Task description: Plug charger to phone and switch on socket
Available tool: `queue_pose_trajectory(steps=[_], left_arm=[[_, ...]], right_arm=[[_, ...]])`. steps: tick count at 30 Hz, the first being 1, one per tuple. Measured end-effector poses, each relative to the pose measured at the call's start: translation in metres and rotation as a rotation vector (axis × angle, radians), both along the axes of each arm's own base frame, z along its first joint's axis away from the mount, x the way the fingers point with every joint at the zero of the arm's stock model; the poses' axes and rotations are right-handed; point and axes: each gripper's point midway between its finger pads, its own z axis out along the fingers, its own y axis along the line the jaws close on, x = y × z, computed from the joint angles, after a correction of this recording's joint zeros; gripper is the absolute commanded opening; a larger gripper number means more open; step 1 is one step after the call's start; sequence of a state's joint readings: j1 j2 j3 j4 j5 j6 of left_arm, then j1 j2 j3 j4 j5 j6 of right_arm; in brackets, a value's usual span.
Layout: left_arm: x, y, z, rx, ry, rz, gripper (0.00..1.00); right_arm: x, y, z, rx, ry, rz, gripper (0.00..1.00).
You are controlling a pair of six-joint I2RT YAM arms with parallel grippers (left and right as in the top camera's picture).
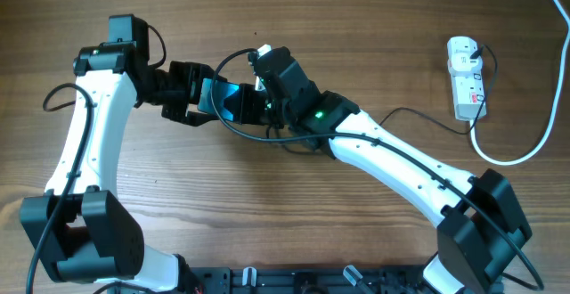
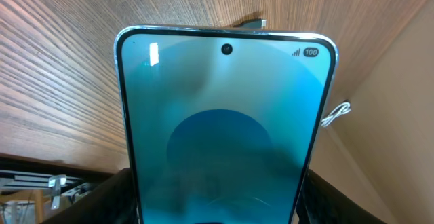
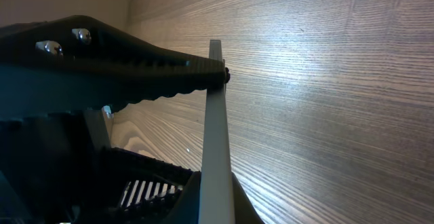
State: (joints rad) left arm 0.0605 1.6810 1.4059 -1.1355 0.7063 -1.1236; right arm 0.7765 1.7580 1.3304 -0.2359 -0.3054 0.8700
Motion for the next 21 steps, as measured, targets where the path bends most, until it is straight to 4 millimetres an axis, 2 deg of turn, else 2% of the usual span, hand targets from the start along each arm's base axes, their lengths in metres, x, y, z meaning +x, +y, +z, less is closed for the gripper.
queue_pose_trajectory(steps=[2,3,7,11,17,21], left_arm=[[0.001,0.0,0.0,0.0,0.0,0.003,0.98],[0.001,0.0,0.001,-0.005,0.0,0.004,1.0],[0.0,-0.003,0.003,-0.026,0.002,0.004,1.0],[0.001,-0.003,0.003,-0.021,-0.02,-0.017,1.0],[0.015,-0.007,0.011,-0.008,-0.24,-0.18,1.0],[0.029,-0.02,0.031,-0.071,-0.473,-0.321,1.0]], right_arm=[[0.0,0.0,0.0,0.001,-0.001,0.0,0.04],[-0.001,0.0,-0.001,-0.003,0.003,0.001,0.04],[0.002,-0.002,-0.004,-0.008,0.01,-0.006,0.04],[0.014,-0.013,-0.004,-0.005,0.014,-0.033,0.04],[0.034,-0.038,-0.004,-0.005,0.043,-0.107,0.04],[0.047,-0.061,0.016,0.051,0.078,-0.205,0.04]])
